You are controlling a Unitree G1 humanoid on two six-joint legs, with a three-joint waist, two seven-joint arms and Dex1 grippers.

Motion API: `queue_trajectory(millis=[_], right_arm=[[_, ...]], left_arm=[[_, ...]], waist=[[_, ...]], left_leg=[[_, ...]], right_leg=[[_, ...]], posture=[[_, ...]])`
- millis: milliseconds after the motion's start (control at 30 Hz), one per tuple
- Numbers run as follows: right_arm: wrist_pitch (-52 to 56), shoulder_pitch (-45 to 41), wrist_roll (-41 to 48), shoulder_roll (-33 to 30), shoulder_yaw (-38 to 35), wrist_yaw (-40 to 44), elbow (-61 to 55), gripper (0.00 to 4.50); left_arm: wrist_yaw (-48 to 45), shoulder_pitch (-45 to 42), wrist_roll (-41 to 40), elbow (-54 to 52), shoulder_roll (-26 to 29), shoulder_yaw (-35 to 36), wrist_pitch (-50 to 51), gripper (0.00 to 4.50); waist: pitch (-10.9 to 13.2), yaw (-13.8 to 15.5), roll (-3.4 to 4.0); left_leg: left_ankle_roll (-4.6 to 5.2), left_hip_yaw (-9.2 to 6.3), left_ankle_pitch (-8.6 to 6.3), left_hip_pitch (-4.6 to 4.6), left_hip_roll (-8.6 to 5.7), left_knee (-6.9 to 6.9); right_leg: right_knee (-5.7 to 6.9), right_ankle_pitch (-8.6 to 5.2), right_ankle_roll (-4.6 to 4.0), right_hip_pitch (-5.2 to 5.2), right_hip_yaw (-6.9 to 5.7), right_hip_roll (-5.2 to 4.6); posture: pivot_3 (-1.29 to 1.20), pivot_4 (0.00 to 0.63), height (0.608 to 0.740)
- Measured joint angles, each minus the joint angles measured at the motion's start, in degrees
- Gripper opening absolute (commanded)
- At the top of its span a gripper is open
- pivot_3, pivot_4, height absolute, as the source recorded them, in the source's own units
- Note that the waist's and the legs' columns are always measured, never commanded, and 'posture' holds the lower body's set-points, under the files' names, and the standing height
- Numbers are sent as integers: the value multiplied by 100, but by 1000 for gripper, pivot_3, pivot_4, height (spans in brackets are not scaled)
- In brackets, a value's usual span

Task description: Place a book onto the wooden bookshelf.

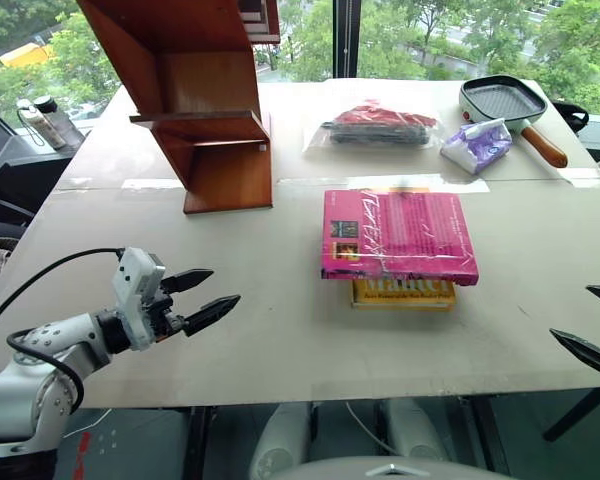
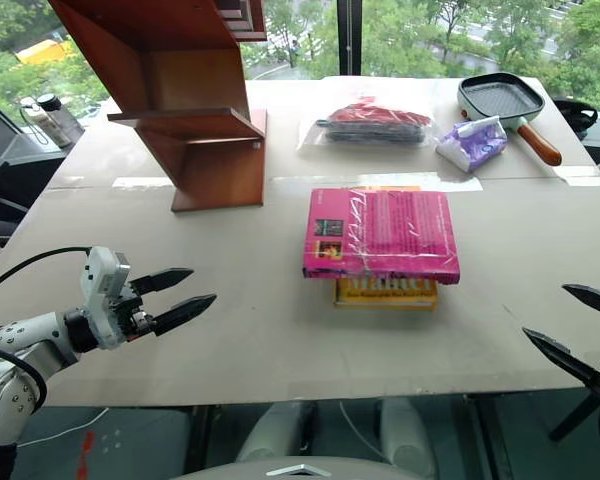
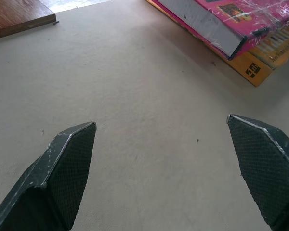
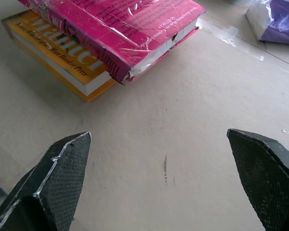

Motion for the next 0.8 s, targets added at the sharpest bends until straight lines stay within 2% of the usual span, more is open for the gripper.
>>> queue_trajectory(millis=[67, 167, 233, 333, 400, 600, 800], right_arm=[[15, -94, -64, 32, 29, -152, -6, 4500], [293, -763, -277, 182, 534, -1007, -207, 4500], [526, -901, -223, 184, 686, -1227, -385, 4500], [881, -1034, -41, 173, 806, -1357, -382, 3680], [1000, -1319, -70, 80, 996, -1458, -293, 2887], [1254, -2184, -626, -225, 1880, -1875, 141, 50], [2049, -3012, -967, -306, 2774, -2404, 244, 14]], left_arm=[[40, -125, 1, 39, -35, -45, 10, 4473], [310, -1059, -92, -46, -288, -331, 66, 4473], [385, -1218, -132, -205, -290, -407, 114, 4473], [383, -1244, -132, -311, -305, -550, 125, 4500], [281, -1194, -133, -488, -318, -706, 90, 4500], [-404, -715, -452, -911, -133, -582, -109, 4500], [-630, -384, -801, -1382, 96, -169, -111, 4500]], waist=[[0, 11, 0], [-3, 32, -10], [-7, 11, -3], [-7, -25, -3], [-7, -39, -3], [-6, -19, -3], [-5, -8, -1]], left_leg=[[0, -1, 0, 3, -1, -1], [-2, -10, 4, -2, -3, 14], [-3, -8, 3, -1, -3, 10], [-3, -4, 2, -2, -2, 2], [-2, 2, 0, -5, -3, -4], [0, -1, -1, -5, -2, -6], [0, -1, -1, -7, -4, -6]], right_leg=[[-1, 0, 0, 2, -1, -1], [4, 6, -1, 3, -9, 0], [5, 5, -3, 2, -6, 0], [3, 5, -3, -1, -2, 1], [-2, 4, -4, -7, 1, -1], [-4, 4, -4, -7, -2, 1], [-5, 4, -5, -7, -2, -1]], posture=[[0, 150, 740], [0, 150, 740], [0, 150, 740], [0, 150, 740], [0, 150, 740], [0, 150, 740], [0, 150, 740]])
